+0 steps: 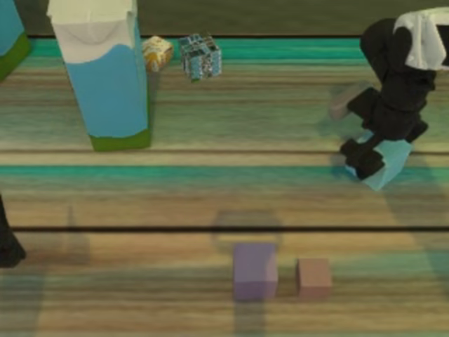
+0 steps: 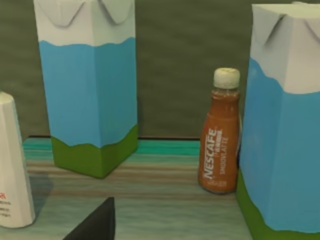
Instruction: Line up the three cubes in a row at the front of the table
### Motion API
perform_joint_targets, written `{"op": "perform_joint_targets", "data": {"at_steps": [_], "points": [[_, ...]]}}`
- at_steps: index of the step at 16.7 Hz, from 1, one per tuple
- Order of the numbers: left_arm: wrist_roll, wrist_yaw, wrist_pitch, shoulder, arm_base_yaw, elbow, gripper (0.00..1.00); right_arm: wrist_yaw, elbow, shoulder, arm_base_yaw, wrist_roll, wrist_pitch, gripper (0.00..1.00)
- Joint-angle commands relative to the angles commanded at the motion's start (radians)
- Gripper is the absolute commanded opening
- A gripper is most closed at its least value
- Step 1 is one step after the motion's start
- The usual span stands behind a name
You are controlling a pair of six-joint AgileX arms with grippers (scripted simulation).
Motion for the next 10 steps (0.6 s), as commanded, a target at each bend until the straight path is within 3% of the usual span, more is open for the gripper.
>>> {"op": "perform_joint_targets", "data": {"at_steps": [10], "points": [[0.000,0.000,0.000,0.000,0.000,0.000,1.00,-0.004,0.157,-0.084,0.006,0.002,-0.235,0.00]]}}
